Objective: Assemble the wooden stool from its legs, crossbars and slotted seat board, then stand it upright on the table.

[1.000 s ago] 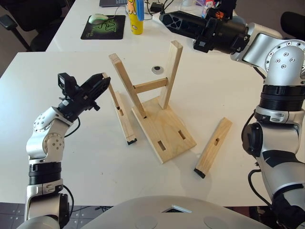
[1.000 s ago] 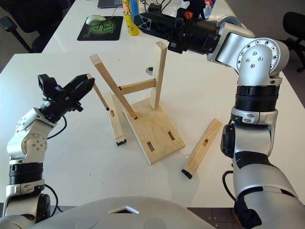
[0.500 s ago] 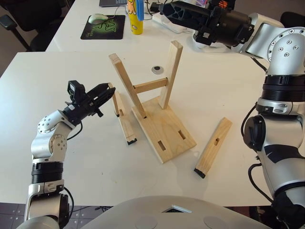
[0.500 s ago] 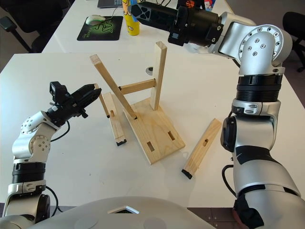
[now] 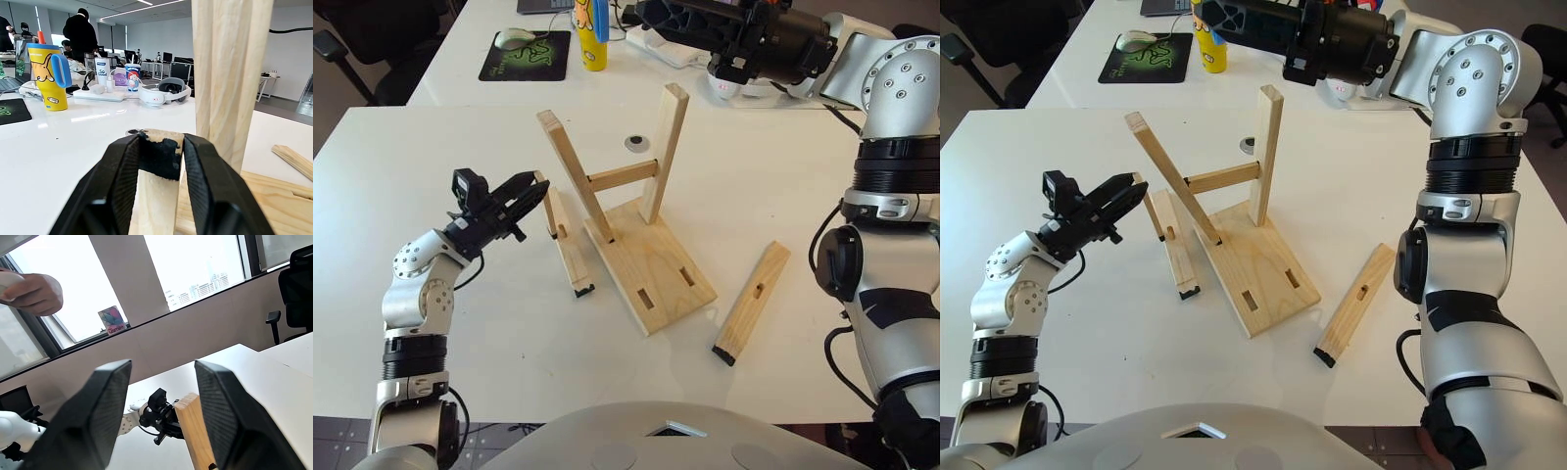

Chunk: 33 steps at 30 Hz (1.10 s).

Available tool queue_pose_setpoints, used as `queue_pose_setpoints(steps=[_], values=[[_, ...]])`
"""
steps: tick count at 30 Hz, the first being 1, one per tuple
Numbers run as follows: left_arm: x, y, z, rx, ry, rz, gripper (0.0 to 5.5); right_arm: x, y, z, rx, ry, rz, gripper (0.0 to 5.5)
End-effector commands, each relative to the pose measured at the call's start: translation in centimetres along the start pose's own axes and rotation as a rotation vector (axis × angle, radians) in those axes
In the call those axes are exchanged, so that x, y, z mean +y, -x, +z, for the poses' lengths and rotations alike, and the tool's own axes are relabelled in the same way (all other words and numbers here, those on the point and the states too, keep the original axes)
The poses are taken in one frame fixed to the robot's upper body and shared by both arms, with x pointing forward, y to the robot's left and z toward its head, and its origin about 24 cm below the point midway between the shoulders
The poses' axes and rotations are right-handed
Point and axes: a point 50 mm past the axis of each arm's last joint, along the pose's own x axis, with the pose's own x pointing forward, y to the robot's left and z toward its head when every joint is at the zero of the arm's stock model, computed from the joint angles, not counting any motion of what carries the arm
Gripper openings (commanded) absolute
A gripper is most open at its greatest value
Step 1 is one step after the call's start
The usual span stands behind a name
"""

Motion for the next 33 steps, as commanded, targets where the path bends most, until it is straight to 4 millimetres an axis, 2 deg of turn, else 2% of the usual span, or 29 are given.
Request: queue_pose_setpoints(steps=[1, 10, 18, 28, 33], values=[[0.0, -0.6, -0.2, -0.007, -0.012, 0.007, 1.33, 0.3, -0.5, 0.6, 0.017, 0.024, 0.015, 2.38], [0.0, -1.9, 0.0, -0.003, -0.035, -0.032, 1.33, 0.2, -0.4, 0.6, 0.004, 0.018, 0.008, 2.38], [-0.2, -1.1, -1.5, 0.042, 0.002, -0.032, 1.33, 0.2, -0.5, 0.5, 0.001, 0.009, 0.013, 2.38], [-1.1, -1.6, -2.5, 0.058, 0.022, -0.069, 1.33, 0.3, -0.7, 0.6, -0.002, 0.000, 0.027, 2.38], [-1.6, -0.6, -2.7, 0.072, 0.025, -0.074, 1.33, 0.4, -0.6, 0.6, -0.007, -0.001, 0.025, 2.38]])
